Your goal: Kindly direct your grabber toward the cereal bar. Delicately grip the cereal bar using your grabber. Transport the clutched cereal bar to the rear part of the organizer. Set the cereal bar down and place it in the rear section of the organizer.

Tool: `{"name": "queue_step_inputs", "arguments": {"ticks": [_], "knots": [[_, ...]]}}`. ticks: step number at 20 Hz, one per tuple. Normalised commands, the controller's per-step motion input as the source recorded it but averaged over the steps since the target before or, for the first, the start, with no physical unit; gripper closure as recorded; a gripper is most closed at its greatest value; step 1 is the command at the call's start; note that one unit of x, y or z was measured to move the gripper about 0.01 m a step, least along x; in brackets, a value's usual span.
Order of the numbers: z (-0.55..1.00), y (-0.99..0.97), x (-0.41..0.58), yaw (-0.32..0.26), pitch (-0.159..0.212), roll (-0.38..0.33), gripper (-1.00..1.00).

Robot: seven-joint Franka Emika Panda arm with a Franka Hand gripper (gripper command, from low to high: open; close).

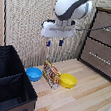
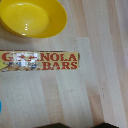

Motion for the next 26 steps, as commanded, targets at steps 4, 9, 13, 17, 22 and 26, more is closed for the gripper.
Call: {"name": "queue_step_inputs", "arguments": {"ticks": [4, 9, 13, 17, 22, 26], "knots": [[-0.50, 0.00, -0.046, -0.021, 0.001, -0.046, -1.00], [-0.50, 0.00, -0.048, -0.020, 0.004, -0.026, -1.00], [-0.43, 0.00, -0.033, -0.022, 0.001, -0.006, -1.00], [-0.42, 0.00, 0.000, -0.029, 0.038, -0.022, -1.00], [-0.43, 0.00, 0.000, -0.016, 0.032, -0.046, -1.00], [-0.42, 0.00, 0.001, -0.011, 0.051, -0.061, -1.00]]}}
